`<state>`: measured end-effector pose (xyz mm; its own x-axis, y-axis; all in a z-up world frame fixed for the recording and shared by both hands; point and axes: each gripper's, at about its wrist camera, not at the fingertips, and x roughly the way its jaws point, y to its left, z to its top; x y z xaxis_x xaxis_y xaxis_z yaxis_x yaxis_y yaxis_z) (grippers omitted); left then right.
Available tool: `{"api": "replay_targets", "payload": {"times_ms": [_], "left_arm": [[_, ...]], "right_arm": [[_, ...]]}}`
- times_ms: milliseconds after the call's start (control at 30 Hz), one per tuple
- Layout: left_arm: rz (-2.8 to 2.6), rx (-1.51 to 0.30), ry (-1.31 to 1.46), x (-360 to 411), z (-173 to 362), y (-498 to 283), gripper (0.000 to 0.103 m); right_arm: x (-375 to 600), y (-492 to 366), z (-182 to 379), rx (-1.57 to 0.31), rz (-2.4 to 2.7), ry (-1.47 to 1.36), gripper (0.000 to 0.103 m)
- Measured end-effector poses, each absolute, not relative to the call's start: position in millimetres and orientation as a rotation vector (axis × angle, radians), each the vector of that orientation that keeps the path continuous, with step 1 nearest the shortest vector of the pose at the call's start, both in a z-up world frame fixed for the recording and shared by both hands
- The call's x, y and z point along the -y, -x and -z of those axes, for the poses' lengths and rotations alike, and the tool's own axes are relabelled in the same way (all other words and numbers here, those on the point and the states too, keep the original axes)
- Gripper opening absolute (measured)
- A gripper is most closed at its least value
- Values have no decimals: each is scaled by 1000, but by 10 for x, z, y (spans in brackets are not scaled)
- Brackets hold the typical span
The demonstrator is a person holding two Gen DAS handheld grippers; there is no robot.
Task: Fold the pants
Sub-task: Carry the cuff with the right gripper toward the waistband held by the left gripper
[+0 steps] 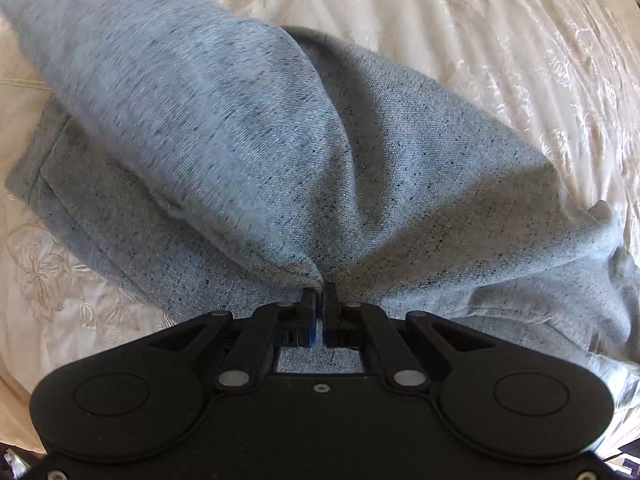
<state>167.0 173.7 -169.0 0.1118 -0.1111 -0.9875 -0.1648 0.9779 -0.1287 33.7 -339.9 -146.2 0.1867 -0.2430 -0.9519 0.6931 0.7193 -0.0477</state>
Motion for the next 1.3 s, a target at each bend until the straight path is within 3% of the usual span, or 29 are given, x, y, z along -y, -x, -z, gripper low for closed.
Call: {"api": "replay_targets", "payload": {"times_ms": [233,467,767,933,1067,1200,1300], "left_arm": [[-42,-1470,242,-1783,1742,-1733,3],[-30,-1436,272,-1928,1349,-1646,4],[-94,-1433,171,-1732,1428,-1350,4],[-135,-1445,147,-1541,1493,-1434,4],[-127,-1396,176,-1403,1361,-1353,4],[-160,-1424,95,-1278,1476,-1321,4],[-203,-1435,161,-1300,1462,-1313,4]], "right_arm": [[3365,-196,1390,-1178,642,-435,7],[3650,-95,1007,-1057,595,-485,6],[3700,391,1744,-1232,600,-553,6],[3732,398,1722,-1206,571,-546,6],[3749,486,1413,-1082,574,-487,6],[3820,474,1652,-1249,518,-493,6],[3857,499,1595,-1231,487,-501,6]]}}
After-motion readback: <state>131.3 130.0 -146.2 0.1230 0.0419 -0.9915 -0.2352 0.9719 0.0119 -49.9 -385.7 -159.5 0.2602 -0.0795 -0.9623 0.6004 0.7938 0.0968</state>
